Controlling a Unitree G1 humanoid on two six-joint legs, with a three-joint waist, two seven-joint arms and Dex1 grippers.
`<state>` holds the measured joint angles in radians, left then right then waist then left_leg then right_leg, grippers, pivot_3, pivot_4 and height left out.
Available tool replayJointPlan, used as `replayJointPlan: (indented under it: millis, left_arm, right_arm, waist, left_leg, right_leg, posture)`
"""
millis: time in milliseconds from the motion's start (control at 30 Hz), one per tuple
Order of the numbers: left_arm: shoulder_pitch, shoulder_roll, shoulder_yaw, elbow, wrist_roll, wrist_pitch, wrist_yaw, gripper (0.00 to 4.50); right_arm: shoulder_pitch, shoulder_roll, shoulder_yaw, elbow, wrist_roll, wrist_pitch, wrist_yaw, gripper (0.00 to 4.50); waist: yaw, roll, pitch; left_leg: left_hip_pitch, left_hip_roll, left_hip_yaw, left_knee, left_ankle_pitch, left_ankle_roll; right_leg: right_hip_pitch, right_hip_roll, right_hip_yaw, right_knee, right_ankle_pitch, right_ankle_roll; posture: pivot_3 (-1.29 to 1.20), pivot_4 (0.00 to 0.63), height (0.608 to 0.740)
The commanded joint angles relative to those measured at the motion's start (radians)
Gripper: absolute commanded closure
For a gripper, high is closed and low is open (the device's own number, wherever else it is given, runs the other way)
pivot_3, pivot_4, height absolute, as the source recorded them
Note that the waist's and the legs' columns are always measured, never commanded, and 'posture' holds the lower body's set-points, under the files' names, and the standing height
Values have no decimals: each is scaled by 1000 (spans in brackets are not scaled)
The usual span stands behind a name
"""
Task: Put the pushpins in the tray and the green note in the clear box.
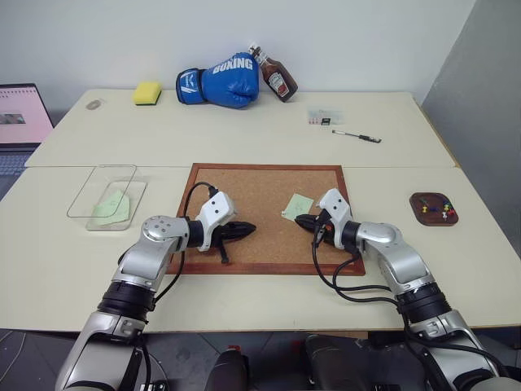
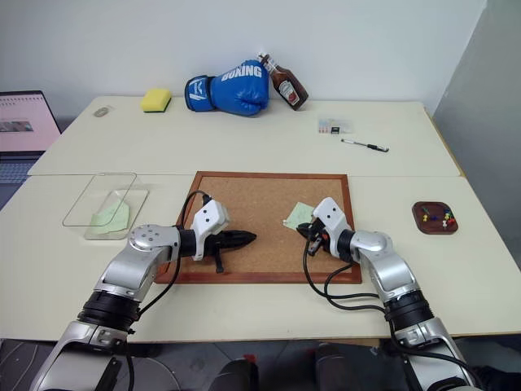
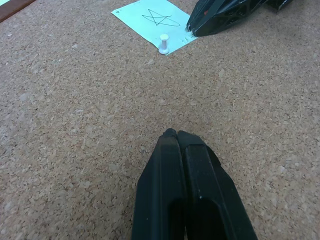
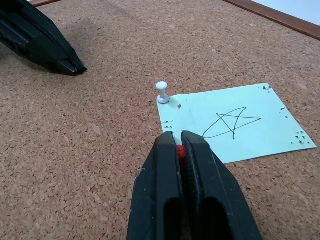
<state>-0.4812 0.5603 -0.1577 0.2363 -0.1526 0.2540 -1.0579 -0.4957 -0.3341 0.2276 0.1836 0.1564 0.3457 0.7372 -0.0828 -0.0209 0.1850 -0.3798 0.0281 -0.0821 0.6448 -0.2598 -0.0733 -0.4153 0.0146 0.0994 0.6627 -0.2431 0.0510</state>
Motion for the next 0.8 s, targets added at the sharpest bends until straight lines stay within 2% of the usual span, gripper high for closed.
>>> replayJointPlan:
  millis: [33, 333, 600, 800]
  left_arm:
    - [17, 4, -23, -12, 15, 10, -7, 4500]
    - [25, 6, -26, -13, 16, 12, -10, 4500]
    - [22, 8, -28, -12, 17, 15, -12, 4500]
    - [30, 9, -29, -19, 15, 19, -13, 4500]
  right_arm:
    - [-12, 9, -40, -57, 37, 16, 10, 4472]
    - [-24, 10, -133, -237, 163, 177, -9, 4472]
    - [-13, -44, -209, -314, 193, 245, -50, 4472]
    - [2, -140, -361, -235, 122, 226, -206, 4472]
  waist:
    - [0, 0, 0]
    - [1, 0, 0]
    - [1, 0, 0]
    - [1, 0, 0]
  left_leg:
    - [0, 0, 0, 0, 0, 0]
    - [-3, 0, 0, 0, 0, 0]
    - [-3, 0, 0, 0, 0, 0]
    - [-3, 0, 0, 0, 0, 0]
  right_leg:
    - [0, 0, 0, 0, 0, 0]
    - [-3, 0, 0, 1, 0, 0]
    - [-3, 0, 0, 0, 0, 0]
    - [-3, 0, 0, 0, 0, 0]
  posture:
    - [0, 150, 740]
    - [0, 150, 740]
    - [0, 150, 740]
    - [0, 150, 740]
